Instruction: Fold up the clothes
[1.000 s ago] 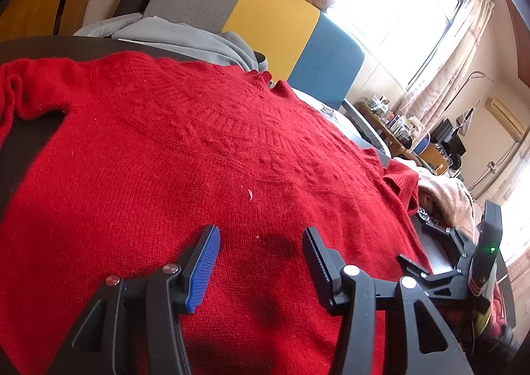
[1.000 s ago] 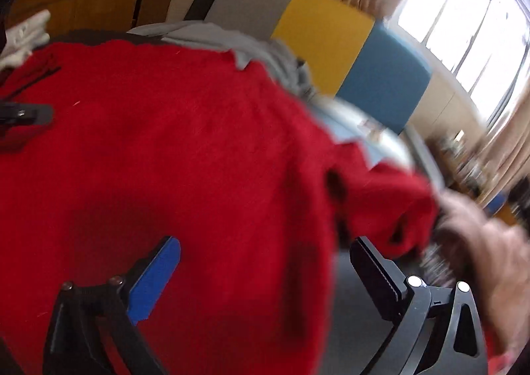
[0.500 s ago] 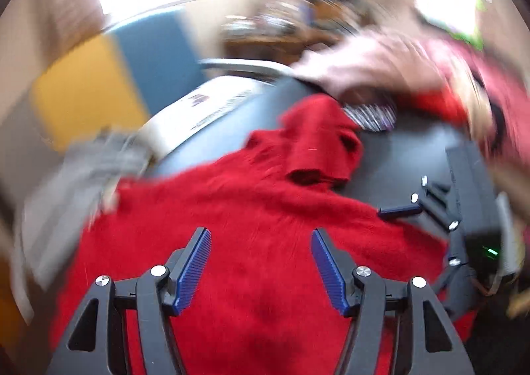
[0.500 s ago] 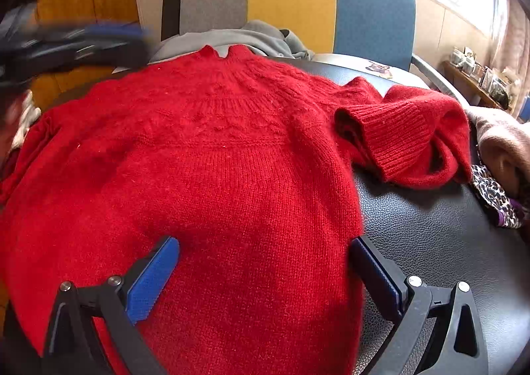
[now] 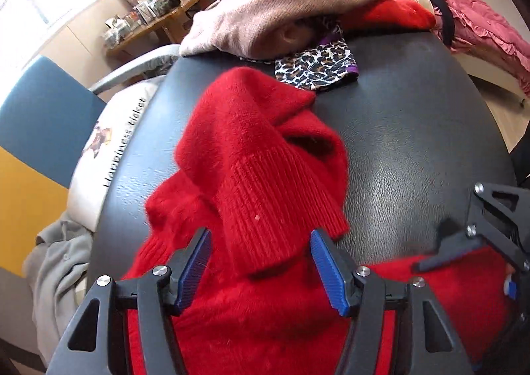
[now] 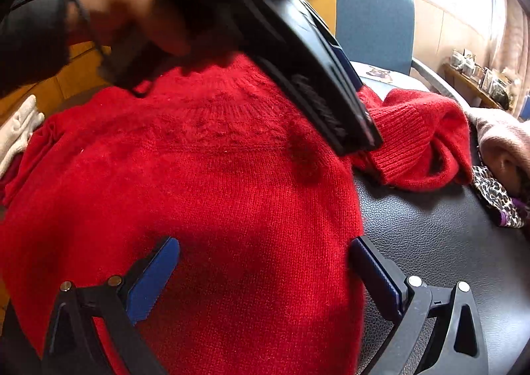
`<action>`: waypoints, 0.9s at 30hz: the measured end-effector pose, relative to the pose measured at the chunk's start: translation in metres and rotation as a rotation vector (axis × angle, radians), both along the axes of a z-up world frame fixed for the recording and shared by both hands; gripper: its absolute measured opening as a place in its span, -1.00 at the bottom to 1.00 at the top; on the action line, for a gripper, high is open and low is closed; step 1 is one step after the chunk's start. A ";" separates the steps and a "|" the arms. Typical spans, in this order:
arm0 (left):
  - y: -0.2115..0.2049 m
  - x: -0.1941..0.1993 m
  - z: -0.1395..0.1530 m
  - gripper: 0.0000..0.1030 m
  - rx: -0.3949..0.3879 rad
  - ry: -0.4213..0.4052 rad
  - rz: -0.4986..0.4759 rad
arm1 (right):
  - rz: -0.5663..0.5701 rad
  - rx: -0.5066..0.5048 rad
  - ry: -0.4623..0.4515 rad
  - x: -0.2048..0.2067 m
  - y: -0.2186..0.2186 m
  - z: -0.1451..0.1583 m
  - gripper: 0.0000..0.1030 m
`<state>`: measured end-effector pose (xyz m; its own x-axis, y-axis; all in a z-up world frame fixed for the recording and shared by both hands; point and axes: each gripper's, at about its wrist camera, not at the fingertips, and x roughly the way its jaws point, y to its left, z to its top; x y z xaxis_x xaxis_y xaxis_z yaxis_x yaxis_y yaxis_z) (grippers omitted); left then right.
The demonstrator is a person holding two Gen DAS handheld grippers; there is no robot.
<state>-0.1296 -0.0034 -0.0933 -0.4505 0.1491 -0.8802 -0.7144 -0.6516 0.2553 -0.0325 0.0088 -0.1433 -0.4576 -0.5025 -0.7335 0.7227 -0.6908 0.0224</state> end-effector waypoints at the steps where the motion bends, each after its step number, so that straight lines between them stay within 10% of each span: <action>1: 0.004 0.001 -0.003 0.24 -0.008 -0.001 -0.002 | 0.000 -0.003 -0.002 0.000 0.000 0.000 1.00; 5: 0.004 -0.011 -0.007 0.06 0.027 -0.043 0.046 | 0.000 -0.010 -0.008 -0.003 0.001 0.000 1.00; 7: 0.000 -0.019 -0.005 -0.76 0.077 -0.091 0.107 | 0.000 -0.010 -0.008 -0.003 0.001 0.001 1.00; 10: -0.011 -0.026 0.008 -0.79 0.178 -0.133 0.201 | -0.001 -0.005 -0.008 -0.004 0.000 0.001 1.00; 17: -0.088 -0.024 0.107 -0.80 0.757 -0.133 0.380 | -0.003 0.004 -0.008 -0.003 0.000 0.000 1.00; 27: -0.196 0.036 0.180 -0.80 1.147 -0.037 0.566 | -0.009 0.015 -0.004 0.004 0.001 0.000 1.00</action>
